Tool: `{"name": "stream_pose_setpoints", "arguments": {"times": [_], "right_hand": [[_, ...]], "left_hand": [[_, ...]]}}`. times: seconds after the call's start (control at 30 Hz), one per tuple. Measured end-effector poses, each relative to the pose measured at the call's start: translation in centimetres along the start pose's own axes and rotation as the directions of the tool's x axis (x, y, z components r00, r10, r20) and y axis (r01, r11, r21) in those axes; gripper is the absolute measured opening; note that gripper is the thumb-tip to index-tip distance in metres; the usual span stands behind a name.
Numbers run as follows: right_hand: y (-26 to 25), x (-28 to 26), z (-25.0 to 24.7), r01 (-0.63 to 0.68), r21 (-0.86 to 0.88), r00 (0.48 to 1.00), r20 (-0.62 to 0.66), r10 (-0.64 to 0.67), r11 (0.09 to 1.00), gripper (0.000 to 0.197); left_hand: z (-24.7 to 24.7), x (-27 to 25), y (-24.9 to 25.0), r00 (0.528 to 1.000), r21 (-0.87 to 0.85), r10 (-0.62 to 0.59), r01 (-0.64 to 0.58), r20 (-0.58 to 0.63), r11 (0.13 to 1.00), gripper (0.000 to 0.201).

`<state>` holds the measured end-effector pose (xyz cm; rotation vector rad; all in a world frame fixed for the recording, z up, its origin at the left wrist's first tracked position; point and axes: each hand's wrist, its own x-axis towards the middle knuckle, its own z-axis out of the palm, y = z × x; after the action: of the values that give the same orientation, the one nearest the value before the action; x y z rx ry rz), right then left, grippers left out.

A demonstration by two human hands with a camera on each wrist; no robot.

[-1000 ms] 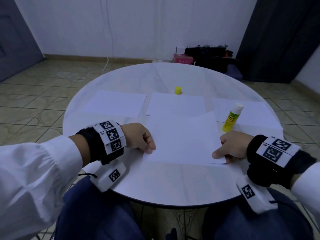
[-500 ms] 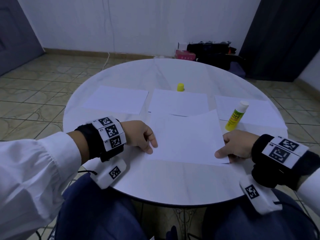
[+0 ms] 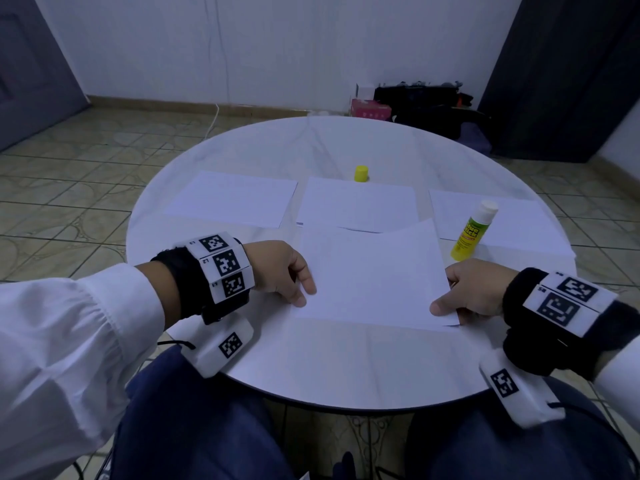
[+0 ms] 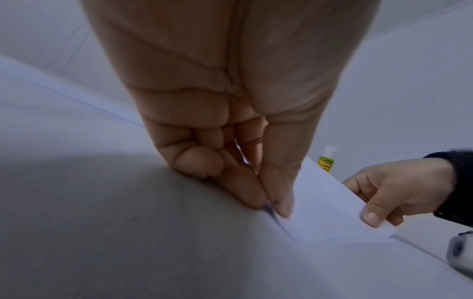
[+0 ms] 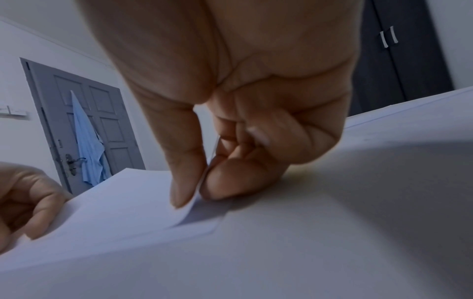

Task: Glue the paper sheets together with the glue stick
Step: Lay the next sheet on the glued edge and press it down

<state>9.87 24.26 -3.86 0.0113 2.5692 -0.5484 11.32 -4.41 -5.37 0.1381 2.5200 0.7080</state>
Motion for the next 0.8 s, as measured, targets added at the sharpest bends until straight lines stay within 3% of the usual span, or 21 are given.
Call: {"name": "stream_pose_setpoints", "arguments": {"times": [0.27,0.47,0.8], "right_hand": [[-0.3,-0.2,0.0,-0.011,-0.021,1.0,-0.011,0.011,1.0,0.025],[-0.1,-0.1,-1.3,-0.039,0.067,0.999,-0.001,0.039,0.997,0.038],[0.9,-0.2,-0.9,0.006,0.085,1.0,0.018,-0.007,0.996,0.023]], "left_hand": [[0.3,-0.2,0.3,0.999,0.023,-0.01,0.011,-0.033,1.0,0.019],[0.2,-0.1,0.3,0.999,0.034,-0.016,0.017,-0.031,0.999,0.018],[0.3,-0.2,0.7,0.998,0.071,-0.041,0.044,-0.043,0.996,0.018]]}}
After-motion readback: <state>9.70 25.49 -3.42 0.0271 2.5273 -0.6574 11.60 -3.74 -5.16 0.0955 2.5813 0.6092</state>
